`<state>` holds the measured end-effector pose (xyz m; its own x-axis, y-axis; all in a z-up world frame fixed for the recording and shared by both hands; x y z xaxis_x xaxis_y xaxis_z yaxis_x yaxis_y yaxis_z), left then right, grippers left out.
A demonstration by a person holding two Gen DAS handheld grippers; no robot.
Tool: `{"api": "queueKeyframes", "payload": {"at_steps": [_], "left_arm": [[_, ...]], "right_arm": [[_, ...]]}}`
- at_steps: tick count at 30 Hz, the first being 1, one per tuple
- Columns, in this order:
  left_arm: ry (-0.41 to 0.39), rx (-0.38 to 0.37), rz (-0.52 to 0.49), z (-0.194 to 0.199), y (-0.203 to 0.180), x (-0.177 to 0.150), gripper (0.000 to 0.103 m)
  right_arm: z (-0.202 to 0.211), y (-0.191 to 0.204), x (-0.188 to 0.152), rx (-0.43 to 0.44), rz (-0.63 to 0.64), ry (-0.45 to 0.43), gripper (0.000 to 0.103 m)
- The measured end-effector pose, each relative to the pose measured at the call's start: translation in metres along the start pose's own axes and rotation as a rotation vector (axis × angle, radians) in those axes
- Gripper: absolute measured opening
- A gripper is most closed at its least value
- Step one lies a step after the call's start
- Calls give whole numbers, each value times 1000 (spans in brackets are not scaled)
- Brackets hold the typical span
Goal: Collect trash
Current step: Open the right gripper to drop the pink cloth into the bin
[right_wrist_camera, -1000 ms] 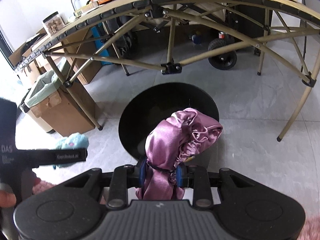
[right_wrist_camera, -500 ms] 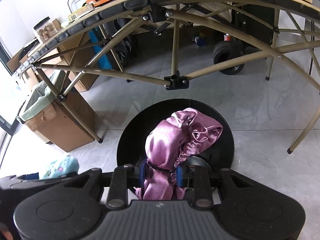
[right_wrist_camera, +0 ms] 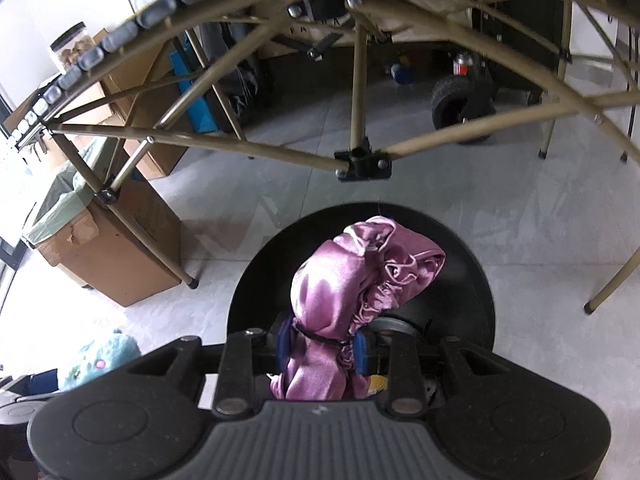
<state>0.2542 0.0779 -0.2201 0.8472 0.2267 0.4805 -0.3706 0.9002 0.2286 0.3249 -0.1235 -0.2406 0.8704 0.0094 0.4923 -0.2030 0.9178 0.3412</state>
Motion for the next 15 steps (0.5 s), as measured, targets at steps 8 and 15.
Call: {"api": "queueKeyframes", "payload": {"at_steps": [8, 15], "left_arm": [[-2, -12, 13, 0, 4, 1, 82], [-3, -15, 13, 1, 4, 1, 82]], "right_arm": [[4, 3, 1, -73, 41, -23, 92], [4, -1, 2, -82, 26, -23, 103]]}}
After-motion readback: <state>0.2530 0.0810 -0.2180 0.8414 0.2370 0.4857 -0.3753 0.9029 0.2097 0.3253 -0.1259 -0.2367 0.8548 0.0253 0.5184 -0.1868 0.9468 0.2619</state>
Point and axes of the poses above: each gripper's, at about its wrist camera, not at the fingertips, and z roughly against the way its jaws point, y to its left, x to its top, the point moved 1 cm from there along -z, roughly the way its jaws point, and after that the axes turned 5 degrees about x, right-handed, at the moved point
